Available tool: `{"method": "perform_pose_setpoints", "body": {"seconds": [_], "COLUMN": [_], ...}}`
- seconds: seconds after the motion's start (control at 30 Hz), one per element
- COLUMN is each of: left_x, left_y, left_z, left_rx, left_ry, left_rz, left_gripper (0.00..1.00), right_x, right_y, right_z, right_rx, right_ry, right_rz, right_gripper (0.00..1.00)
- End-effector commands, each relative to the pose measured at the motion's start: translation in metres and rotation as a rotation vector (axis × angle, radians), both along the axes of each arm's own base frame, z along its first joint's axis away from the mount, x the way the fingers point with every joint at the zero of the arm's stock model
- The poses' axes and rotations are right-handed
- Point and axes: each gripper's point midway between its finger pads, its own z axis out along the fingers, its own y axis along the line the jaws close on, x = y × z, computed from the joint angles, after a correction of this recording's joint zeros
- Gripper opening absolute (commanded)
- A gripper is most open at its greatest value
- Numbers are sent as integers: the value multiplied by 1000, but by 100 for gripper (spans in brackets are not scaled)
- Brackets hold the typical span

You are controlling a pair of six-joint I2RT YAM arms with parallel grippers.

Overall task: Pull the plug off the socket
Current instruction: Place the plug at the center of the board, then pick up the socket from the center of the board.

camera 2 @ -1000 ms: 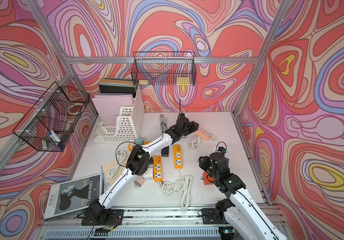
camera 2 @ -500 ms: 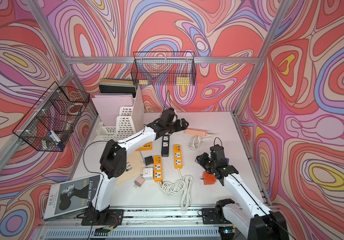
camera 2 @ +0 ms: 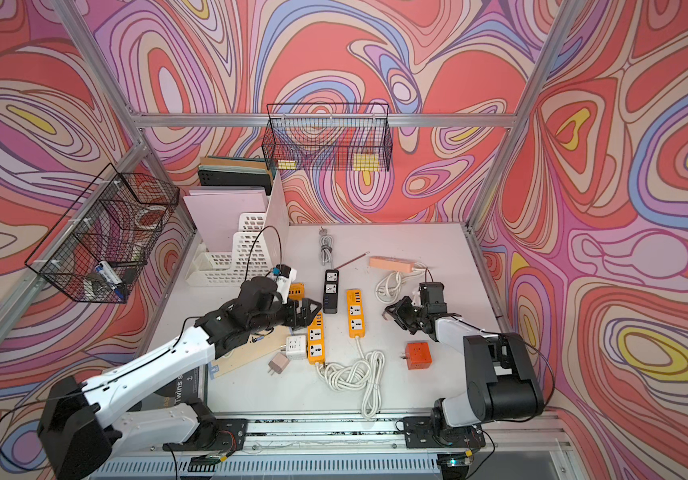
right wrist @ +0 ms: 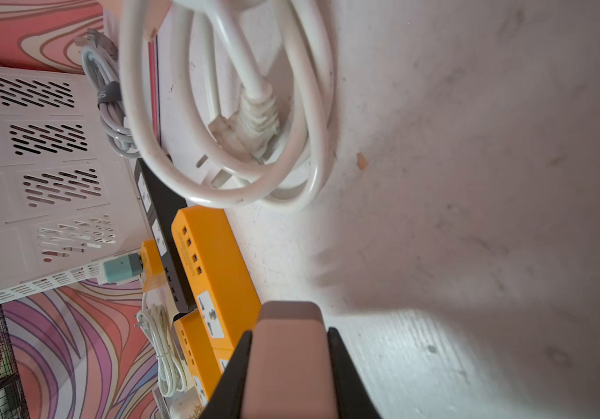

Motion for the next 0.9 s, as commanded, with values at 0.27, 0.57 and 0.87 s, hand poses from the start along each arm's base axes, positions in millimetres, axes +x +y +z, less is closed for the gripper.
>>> {"method": "perform_pose_setpoints", "body": {"seconds": [0.27,0.57,0.87], "left_x": [-26,-7,20], "left_y": [48,62,94], "left_z": [-5,12,6], "left_rx": [9,111,182], "left_ry": [-3,-82,-59], "left_rz": [141,205,300], "left_gripper": [88,89,98], "right_x": [8,5,-37], "right_y": [-28,-20,120], "right_z": [-1,111,131], "right_rx": [-195,-215,32], "right_ry": [63,-354,-460], "right_rz": [-24,55,311], "right_gripper": [54,62,61]}}
